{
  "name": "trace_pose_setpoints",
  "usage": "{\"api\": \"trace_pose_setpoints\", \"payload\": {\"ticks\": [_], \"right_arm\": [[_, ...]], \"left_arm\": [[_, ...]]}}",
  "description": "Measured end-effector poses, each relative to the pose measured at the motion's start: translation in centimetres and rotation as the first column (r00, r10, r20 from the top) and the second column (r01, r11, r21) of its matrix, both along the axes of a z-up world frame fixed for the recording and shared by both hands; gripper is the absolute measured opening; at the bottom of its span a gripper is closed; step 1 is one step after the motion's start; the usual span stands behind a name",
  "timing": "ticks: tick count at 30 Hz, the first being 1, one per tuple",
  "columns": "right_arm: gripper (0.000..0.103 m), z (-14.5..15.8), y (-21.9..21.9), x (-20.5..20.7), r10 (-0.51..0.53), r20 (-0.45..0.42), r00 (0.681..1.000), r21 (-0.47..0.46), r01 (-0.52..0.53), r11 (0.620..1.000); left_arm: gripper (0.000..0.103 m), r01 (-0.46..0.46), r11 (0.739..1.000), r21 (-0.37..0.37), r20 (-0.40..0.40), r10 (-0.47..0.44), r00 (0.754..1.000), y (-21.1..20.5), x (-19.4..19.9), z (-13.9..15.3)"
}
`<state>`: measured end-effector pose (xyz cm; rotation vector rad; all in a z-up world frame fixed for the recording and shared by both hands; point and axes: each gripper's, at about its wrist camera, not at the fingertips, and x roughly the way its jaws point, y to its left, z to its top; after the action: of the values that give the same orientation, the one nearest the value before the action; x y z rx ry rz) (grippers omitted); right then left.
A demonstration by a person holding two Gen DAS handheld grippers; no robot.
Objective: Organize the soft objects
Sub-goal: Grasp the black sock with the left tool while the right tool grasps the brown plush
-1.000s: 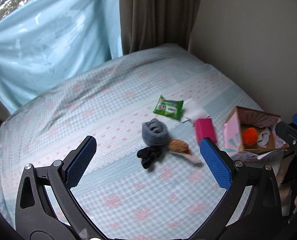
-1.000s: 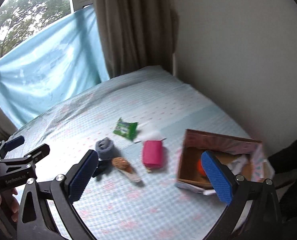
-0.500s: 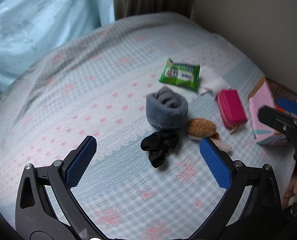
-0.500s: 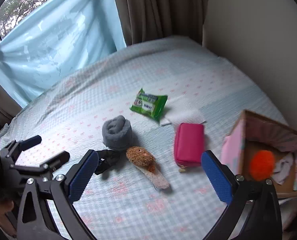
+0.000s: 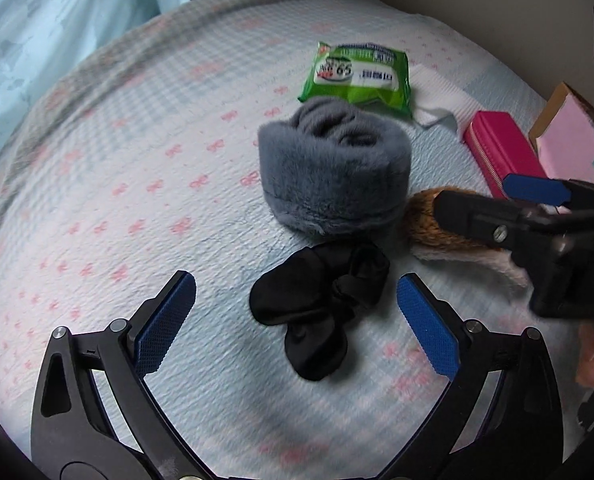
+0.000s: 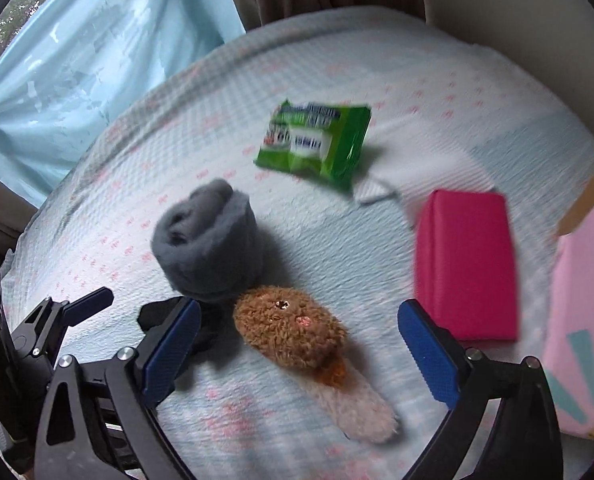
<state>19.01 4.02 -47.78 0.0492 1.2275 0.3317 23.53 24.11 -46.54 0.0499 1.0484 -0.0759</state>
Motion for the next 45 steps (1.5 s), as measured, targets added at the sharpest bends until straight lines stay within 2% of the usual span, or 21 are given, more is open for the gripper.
{"api": "trace_pose_setpoints", "payload": {"ticks": [3, 7, 9, 10, 11, 12, 14, 16, 23, 30, 37, 45], "right_arm": [[0.093, -1.3, 0.2, 0.1, 0.006, -0.017, 1.0, 0.0, -0.006, 1.0], [0.073, -2.9, 0.0, 0.2, -0.003, -0.073, 0.997, 0.019, 0.005, 1.0], [0.072, -3.1, 0.0, 0.1, 0.001, -0.069, 0.998, 0.016, 0.0, 1.0], [0.068, -3.0, 0.0, 0.2, 0.006, -0.066, 0.998, 0.017, -0.004, 1.0], [0.061, -3.0, 0.0, 0.1, 0.012, -0.066, 0.998, 0.021, -0.01, 1.0], [0.058, -3.1, 0.1, 0.2, 0.017, -0.071, 0.997, 0.03, -0.015, 0.999], [0.053, -3.0, 0.2, 0.2, 0.024, -0.074, 0.997, 0.031, -0.021, 0.999], [0.05, -3.0, 0.4, 0.2, 0.028, -0.075, 0.997, 0.032, -0.026, 0.999], [0.046, -2.6, 0.3, -0.1, 0.018, -0.076, 0.997, 0.042, -0.015, 0.999], [0.046, 0.1, 0.0, -0.5, 0.015, -0.05, 0.999, 0.056, -0.012, 0.998], [0.046, 6.3, -0.4, -0.7, 0.02, 0.013, 1.0, 0.074, -0.021, 0.997], [0.046, 15.7, -2.2, -2.6, 0.012, 0.09, 0.996, 0.081, -0.019, 0.996]], "left_arm": [[0.089, 0.012, 1.0, 0.0, -0.008, -0.012, 1.0, -0.4, 0.4, -0.9], [0.077, 0.034, 0.999, 0.027, -0.024, -0.034, 0.999, -1.3, 0.3, -1.9], [0.063, 0.045, 0.998, 0.037, -0.039, -0.043, 0.998, -1.7, 0.2, -2.4], [0.06, 0.054, 0.998, 0.035, -0.043, -0.053, 0.998, -1.9, 0.2, -2.5], [0.052, 0.065, 0.997, 0.036, -0.036, -0.064, 0.997, -2.1, 0.1, -2.5], [0.041, 0.074, 0.996, 0.041, -0.033, -0.073, 0.997, -2.4, 0.1, -2.5], [0.028, 0.1, 0.993, 0.059, -0.033, -0.098, 0.995, -3.0, 0.1, -2.4], [0.021, 0.116, 0.991, 0.071, -0.037, -0.114, 0.993, -3.5, 0.1, -2.4], [0.017, 0.101, 0.993, 0.068, -0.036, -0.099, 0.994, -3.2, -0.2, -1.5], [0.017, 0.081, 0.994, 0.071, -0.009, -0.08, 0.997, -2.9, -1.2, 1.7], [0.017, 0.03, 0.997, 0.073, 0.052, -0.034, 0.998, -2.9, -2.4, 8.4], [0.017, -0.017, 0.999, 0.047, 0.113, 0.011, 0.993, -4.2, -4.4, 17.2]]}}
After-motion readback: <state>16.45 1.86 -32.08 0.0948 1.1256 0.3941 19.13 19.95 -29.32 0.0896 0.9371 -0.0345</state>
